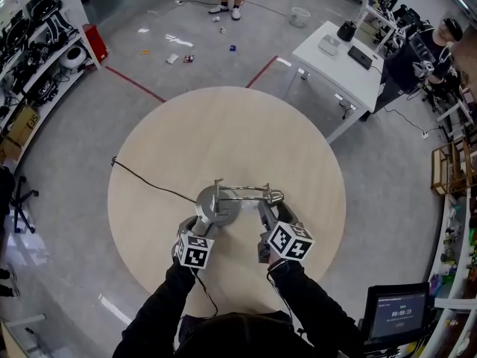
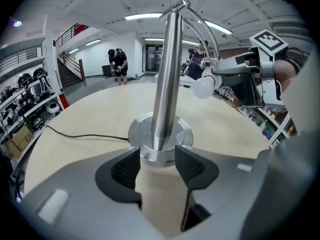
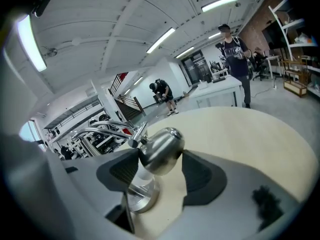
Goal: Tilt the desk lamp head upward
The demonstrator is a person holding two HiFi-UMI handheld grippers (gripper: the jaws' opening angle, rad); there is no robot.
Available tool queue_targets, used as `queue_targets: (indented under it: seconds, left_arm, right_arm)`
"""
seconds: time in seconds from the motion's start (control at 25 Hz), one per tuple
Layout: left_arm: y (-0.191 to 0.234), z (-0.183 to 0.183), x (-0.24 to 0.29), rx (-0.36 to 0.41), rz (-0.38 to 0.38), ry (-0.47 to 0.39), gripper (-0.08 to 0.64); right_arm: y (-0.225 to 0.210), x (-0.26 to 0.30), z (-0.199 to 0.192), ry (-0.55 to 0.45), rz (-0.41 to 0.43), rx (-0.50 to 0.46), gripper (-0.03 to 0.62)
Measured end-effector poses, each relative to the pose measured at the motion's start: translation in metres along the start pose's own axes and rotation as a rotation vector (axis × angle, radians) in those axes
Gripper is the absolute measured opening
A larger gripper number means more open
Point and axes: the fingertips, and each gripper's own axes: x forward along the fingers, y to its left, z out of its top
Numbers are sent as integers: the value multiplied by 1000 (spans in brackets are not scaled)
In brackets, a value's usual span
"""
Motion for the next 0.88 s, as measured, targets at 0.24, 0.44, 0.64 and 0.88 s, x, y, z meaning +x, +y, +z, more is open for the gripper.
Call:
queue_targets:
  seconds: [0.24, 0.44, 0.64, 0.88]
  left_arm:
    - [2, 34, -31, -74, -5, -132, 222]
    - [-13, 72, -69, -10, -6, -239, 219]
    - [-20, 90, -113, 5, -6, -326, 210]
    - [-17, 129, -146, 94, 52, -457, 184]
  right_arm:
    - [-1, -3, 16, -19, -23, -63, 283]
    - [5, -25, 33, -56, -40, -147, 281]
    - [24, -48, 39, -47, -76, -252, 278]
    - [35, -59, 56, -59, -119, -381, 275]
